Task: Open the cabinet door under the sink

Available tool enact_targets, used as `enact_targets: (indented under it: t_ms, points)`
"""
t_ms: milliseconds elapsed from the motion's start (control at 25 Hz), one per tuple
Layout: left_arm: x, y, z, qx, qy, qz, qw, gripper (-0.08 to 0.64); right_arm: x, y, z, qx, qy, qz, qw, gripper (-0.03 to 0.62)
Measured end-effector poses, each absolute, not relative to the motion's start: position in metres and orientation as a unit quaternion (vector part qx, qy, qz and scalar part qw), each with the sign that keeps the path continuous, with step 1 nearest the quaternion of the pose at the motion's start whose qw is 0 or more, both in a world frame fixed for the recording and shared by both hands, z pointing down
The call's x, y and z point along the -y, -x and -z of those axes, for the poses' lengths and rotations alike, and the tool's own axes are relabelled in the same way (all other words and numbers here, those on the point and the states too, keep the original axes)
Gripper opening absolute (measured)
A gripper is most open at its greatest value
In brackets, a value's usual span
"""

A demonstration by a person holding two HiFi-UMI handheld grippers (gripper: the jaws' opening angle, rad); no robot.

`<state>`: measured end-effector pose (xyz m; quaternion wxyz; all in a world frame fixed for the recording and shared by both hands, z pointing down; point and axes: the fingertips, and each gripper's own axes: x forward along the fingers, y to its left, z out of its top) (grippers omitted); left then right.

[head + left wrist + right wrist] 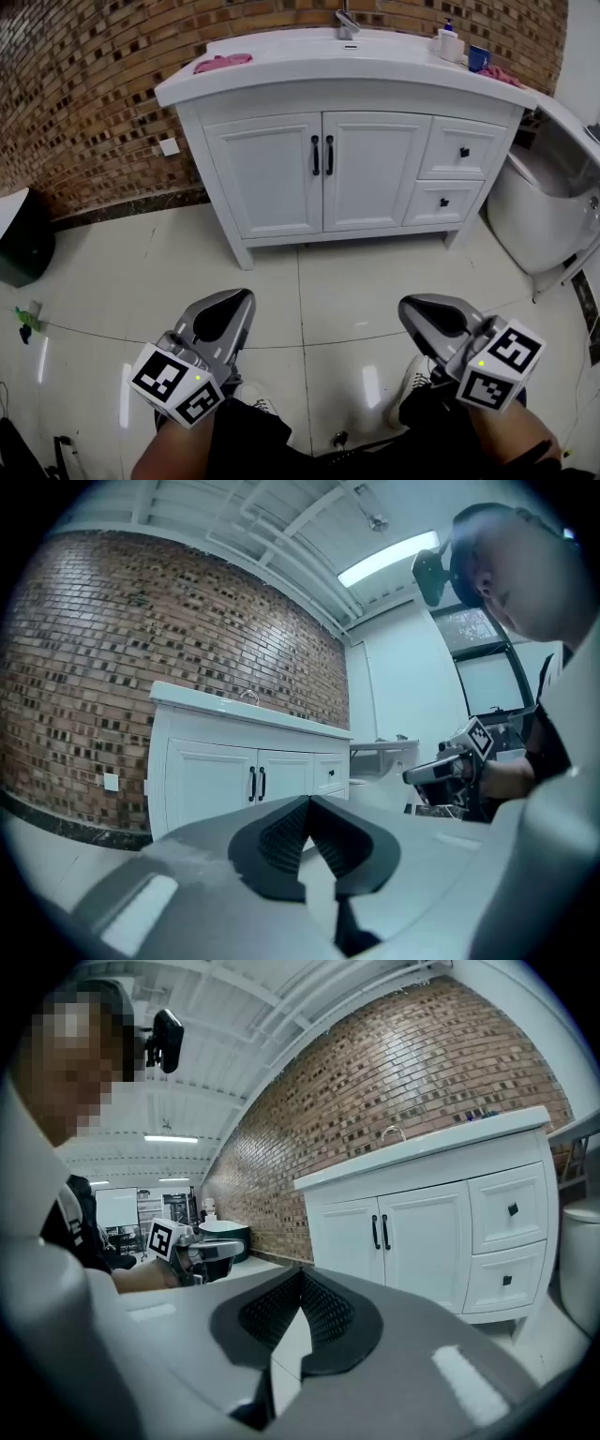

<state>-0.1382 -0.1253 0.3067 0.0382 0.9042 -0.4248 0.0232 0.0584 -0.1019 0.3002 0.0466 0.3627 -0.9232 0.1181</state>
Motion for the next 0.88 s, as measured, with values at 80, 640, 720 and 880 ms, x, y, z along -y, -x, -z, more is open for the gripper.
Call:
enact_targets:
  t_ms: [80, 640, 720, 880]
  points:
    - [0.132, 0.136, -0.311, 0.425, -0.904, -0.031, 0.041, 0.006, 0.103, -0.058, -0.299, 0.924, -0.362, -0.119, 0.042, 0.008]
    - [0.193, 0.087, -0.27, 0.429, -0.903, -0.028, 0.007, 0.008, 0.102, -0.07, -0.273, 0.929, -0.349, -0.123, -0.003, 0.008]
    - [0.204, 0.081, -0.266, 0.435, -0.9, -0.025, 0.001, 0.008, 0.107, -0.074, -0.274, 0.927, -0.355, -0.117, 0.001, 0.008]
    - [0.228, 0.067, -0.265, 0.438, -0.899, -0.017, -0.002, 0.046, 0.117, -0.076, -0.279, 0.927, -0.356, -0.121, 0.009, 0.008]
